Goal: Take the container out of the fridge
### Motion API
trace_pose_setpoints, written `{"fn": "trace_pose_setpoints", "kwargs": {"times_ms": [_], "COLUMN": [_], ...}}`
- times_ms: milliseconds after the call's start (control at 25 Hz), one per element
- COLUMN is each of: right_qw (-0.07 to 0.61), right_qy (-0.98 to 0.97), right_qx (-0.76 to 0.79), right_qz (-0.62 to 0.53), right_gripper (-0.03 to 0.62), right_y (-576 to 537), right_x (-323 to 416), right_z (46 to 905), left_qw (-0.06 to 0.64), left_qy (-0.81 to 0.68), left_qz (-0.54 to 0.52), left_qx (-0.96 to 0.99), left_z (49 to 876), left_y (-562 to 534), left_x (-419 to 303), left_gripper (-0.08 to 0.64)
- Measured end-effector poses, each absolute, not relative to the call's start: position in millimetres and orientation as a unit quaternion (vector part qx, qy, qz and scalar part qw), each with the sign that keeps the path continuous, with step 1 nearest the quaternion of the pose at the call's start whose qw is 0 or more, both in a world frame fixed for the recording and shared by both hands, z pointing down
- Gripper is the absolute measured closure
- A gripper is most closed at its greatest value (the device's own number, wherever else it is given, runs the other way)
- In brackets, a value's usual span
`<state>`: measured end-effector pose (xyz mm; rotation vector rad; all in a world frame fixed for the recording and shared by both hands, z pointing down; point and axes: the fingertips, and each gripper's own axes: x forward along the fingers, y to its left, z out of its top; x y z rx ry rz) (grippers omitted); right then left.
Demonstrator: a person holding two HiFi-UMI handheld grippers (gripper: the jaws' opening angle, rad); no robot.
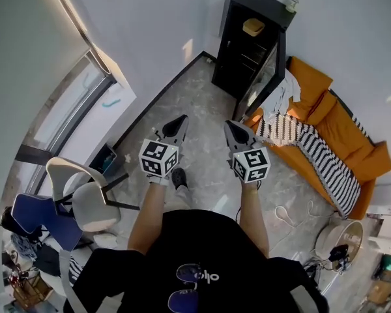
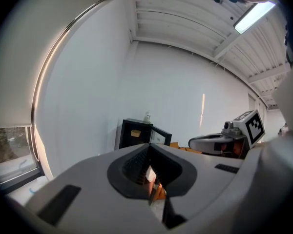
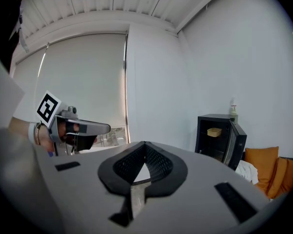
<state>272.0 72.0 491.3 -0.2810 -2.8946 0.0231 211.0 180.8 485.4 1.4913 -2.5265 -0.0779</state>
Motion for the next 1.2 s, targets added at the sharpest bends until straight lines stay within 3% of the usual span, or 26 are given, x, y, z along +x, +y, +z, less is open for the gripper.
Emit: {"fn": "trace_pose_setpoints", "kwargs": {"times_ms": [440, 1200], "right_qw": [0.115, 0.122], "right_qy": [-0.992, -0.992], "right_qx": [-0.058, -0.020], "right_qz": [-0.002, -0.008], "right_gripper": [0.584, 0.584], "right_y": [64.2, 56.4], "right_x": [143.5, 75.8], "right_z": [479.5, 491.0], "left_qw": [0.103, 0.108], "left_qy": [-0.836, -0.820], "left_qz": [-0.022, -0.036], "left_qx": [0.539, 0.561], "left_z": [479.9, 499.5], "left_y": [166.4, 162.5], "left_x": [72.6, 9.4], "left_gripper": [0.552, 0.552]}}
